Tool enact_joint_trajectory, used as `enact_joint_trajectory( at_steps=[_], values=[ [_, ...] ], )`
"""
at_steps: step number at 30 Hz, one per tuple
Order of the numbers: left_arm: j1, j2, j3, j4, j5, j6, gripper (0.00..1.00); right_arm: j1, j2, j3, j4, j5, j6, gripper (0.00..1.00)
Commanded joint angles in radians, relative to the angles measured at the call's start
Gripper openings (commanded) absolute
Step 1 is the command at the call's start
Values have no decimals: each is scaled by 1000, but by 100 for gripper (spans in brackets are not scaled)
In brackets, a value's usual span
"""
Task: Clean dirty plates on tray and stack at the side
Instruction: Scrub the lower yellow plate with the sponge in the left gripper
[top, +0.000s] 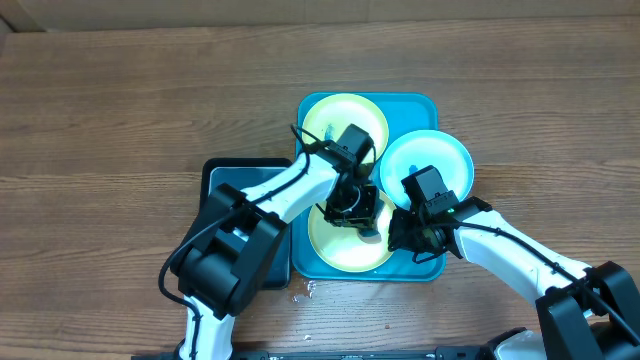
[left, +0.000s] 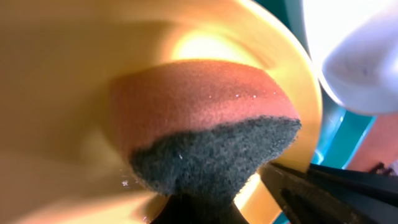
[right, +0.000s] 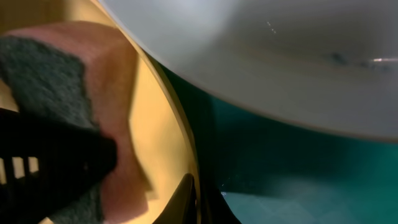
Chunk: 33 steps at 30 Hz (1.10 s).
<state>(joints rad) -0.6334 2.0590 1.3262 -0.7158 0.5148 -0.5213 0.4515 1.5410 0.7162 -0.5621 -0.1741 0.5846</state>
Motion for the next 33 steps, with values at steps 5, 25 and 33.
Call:
enact_joint_trajectory(
  at_steps=[5,25,33],
  values=[
    [17,85,-14,15,-26,-19,4,-4,19,-23,-27,68,-5,4],
    [68,84,192,-504,-663,-116,4,-4,19,-23,-38,68,-5,4],
    [37,87,174,-316,-311,-93,4,-4,19,-23,-36,68,-5,4]
  ],
)
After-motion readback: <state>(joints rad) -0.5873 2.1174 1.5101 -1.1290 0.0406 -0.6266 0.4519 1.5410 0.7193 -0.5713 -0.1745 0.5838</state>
